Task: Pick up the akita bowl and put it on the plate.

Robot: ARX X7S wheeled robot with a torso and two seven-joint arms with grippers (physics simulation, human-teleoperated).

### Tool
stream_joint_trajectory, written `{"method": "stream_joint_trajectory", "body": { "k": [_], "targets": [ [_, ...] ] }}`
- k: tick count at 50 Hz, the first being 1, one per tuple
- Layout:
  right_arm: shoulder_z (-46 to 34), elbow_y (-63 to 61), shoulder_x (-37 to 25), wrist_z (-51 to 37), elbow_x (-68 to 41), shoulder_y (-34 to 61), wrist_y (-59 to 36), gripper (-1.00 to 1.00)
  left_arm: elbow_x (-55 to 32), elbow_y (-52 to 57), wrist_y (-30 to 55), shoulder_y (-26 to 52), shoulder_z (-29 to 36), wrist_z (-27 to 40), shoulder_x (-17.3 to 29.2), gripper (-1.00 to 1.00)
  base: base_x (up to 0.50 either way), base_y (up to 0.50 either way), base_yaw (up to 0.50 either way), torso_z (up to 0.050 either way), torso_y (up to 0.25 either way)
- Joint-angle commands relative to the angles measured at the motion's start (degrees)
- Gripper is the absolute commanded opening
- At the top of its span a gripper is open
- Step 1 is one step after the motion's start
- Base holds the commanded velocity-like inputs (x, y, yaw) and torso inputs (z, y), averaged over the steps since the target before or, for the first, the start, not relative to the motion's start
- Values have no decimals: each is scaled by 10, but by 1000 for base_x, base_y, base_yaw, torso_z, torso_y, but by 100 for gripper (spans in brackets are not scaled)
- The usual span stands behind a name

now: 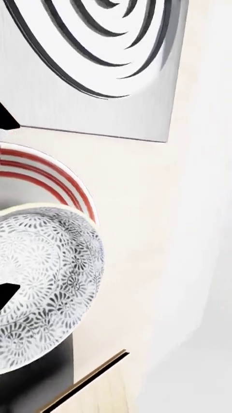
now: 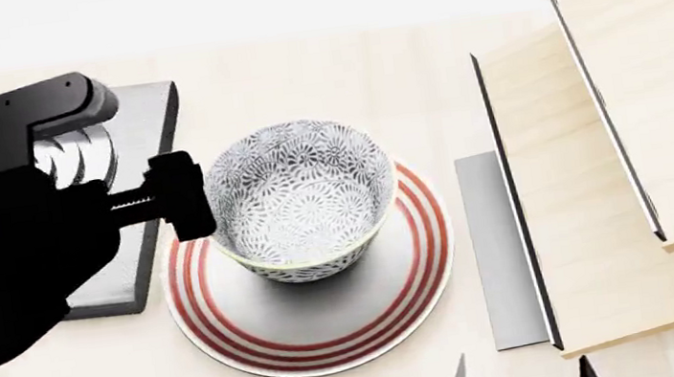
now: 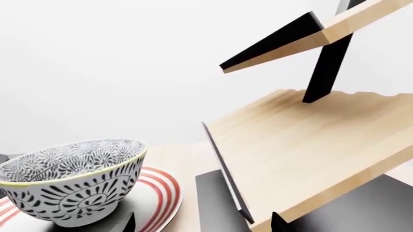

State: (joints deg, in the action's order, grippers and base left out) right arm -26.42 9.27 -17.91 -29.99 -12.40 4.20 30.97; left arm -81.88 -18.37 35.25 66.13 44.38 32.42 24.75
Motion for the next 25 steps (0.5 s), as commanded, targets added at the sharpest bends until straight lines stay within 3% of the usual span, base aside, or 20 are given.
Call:
{"method": "stream_joint_trajectory", "body": {
  "k": [1,14,25],
  "targets": [
    [-3,-1,1,-2,3,2,-3,100,-37,205,-1,-37,-41,81,91,100,0,0,0,0,0],
    [-5,-13,-3,-6,7,-1,-10,100,-76,375,-28,-73,-97,138,176,100,0,0,0,0,0],
    [-7,-5,-1,-6,9,0,-6,100,-47,423,-54,-114,-117,147,224,100,0,0,0,0,0]
  ]
}}
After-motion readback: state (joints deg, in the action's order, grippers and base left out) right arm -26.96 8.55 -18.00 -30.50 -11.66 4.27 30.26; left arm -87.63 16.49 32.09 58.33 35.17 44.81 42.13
